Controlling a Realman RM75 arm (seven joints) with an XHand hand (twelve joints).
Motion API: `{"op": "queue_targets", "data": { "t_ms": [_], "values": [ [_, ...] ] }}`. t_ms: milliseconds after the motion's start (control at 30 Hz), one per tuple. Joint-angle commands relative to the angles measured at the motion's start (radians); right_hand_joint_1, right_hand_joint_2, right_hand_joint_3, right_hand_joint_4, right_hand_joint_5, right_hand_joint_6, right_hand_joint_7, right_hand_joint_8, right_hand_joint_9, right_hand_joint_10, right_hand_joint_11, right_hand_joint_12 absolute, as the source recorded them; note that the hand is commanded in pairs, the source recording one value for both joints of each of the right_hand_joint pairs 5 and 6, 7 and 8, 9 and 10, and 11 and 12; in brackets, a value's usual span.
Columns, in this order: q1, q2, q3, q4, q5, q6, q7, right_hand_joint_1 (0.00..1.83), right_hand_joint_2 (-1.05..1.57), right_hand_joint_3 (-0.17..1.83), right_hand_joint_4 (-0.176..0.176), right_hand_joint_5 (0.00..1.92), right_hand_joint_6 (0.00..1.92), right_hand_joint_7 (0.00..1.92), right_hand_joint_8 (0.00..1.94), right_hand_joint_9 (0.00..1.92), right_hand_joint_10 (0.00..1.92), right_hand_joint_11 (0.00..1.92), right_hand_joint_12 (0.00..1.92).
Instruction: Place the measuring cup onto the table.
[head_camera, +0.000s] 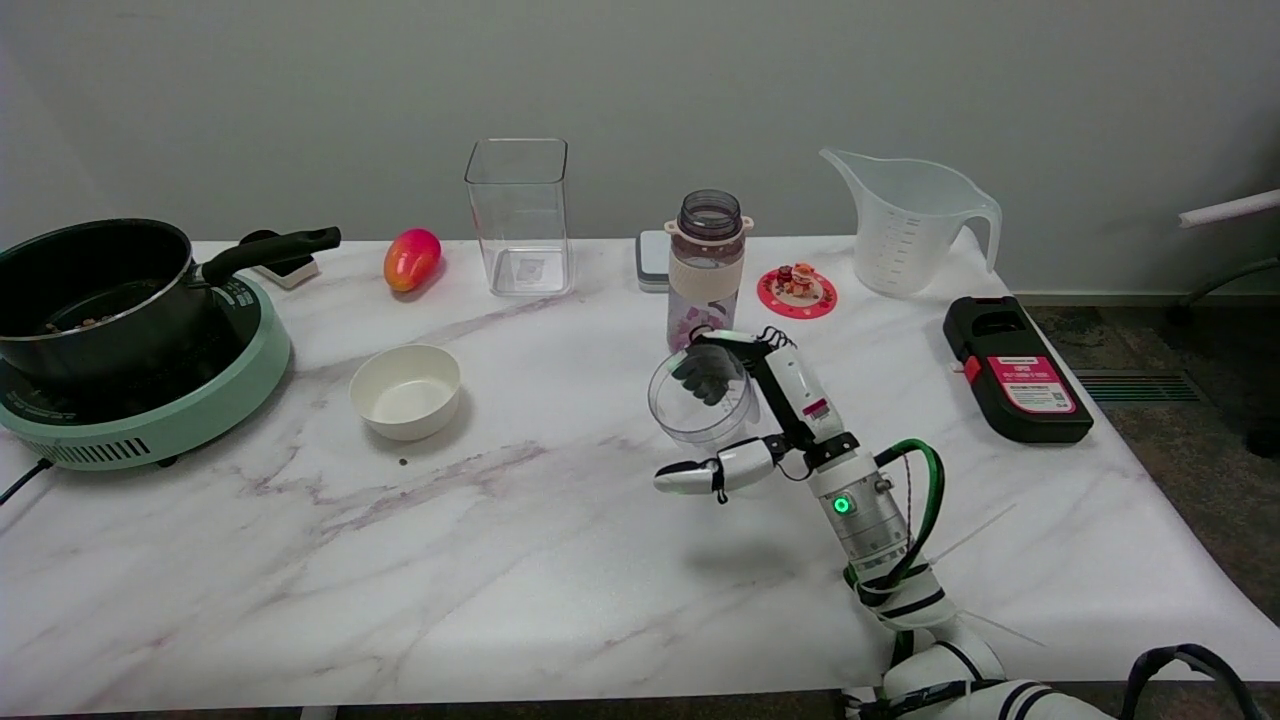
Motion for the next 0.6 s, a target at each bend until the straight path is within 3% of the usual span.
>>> {"op": "queue_targets", "data": {
  "t_ms": [33,600],
  "values": [
    [0.026,-0.013,-0.004,-0.049,0.042,0.005,0.149,1.21,1.57,0.29,0.0,1.9,1.9,1.79,1.79,1.72,1.72,1.58,1.58],
    [0.058,-0.033,-0.007,-0.164,0.044,0.044,0.207,1.23,1.57,0.25,0.0,1.92,1.92,1.82,1.82,1.74,1.74,1.61,1.61]
  ]
}}
